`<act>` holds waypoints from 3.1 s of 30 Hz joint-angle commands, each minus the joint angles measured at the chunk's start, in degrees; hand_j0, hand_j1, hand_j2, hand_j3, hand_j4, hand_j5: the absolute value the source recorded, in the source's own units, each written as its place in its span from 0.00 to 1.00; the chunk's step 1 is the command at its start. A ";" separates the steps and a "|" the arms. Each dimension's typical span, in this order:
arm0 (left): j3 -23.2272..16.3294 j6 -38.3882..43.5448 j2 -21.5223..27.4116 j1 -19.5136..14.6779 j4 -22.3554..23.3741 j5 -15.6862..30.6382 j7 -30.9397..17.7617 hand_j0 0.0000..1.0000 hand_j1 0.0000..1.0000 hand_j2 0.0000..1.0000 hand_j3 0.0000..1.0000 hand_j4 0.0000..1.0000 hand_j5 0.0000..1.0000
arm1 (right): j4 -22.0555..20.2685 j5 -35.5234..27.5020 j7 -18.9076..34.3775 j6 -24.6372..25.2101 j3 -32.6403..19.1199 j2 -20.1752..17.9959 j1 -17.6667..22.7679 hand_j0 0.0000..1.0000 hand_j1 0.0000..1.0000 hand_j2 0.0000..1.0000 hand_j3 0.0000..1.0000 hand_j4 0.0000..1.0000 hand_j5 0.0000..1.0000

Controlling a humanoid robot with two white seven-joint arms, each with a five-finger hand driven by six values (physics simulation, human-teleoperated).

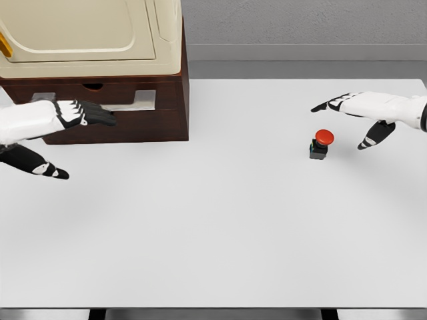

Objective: Open the cabinet drawer with left arm, and place a switch into the drawer with right arm

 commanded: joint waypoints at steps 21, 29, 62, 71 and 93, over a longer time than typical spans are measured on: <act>-31.94 0.16 2.46 -27.34 -0.02 19.26 0.03 1.00 1.00 1.00 1.00 1.00 1.00 | 1.32 -0.18 -0.02 -0.04 0.97 1.95 -0.18 1.00 1.00 1.00 1.00 1.00 1.00; -31.94 0.16 2.37 -27.07 -0.01 20.41 0.03 1.00 1.00 1.00 1.00 1.00 1.00 | 2.73 0.00 -0.02 0.05 2.29 4.06 -0.18 1.00 1.00 1.00 1.00 1.00 1.00; -31.59 10.38 0.88 -36.65 -0.02 22.08 -5.52 1.00 1.00 1.00 1.00 1.00 1.00 | 9.41 0.00 -0.02 -0.12 5.10 8.37 -1.49 0.90 0.90 0.90 0.90 0.90 0.90; -31.94 16.27 1.23 -36.92 -0.02 27.00 -5.52 1.00 1.00 1.00 1.00 1.00 1.00 | 9.41 0.00 -0.02 -0.04 5.45 8.37 -1.85 0.75 0.75 0.75 0.75 0.75 0.75; -31.51 31.12 -1.85 -35.16 2.97 27.70 -5.52 1.00 1.00 1.00 1.00 1.00 1.00 | 10.20 0.00 -0.02 -0.04 6.15 8.28 -1.85 0.67 0.67 0.67 0.67 0.67 0.67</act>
